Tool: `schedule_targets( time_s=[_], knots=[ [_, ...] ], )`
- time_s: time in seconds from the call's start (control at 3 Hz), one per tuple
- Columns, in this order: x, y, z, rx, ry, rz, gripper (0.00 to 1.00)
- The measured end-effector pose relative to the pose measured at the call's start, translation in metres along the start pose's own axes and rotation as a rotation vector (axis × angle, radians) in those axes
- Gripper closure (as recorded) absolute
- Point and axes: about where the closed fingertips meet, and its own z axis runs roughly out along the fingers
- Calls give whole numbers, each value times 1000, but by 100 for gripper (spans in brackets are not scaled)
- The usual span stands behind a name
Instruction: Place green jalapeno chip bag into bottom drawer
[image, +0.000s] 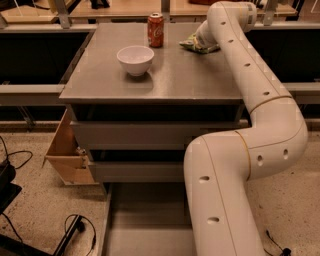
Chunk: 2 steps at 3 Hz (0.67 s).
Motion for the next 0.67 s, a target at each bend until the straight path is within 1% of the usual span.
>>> schedule_targets(
  time_s=[0.33, 0.67],
  knots=[
    [-25, -2, -2, 30, -56, 11, 27],
    [-44, 1, -1, 45, -99, 19, 4]
  ],
)
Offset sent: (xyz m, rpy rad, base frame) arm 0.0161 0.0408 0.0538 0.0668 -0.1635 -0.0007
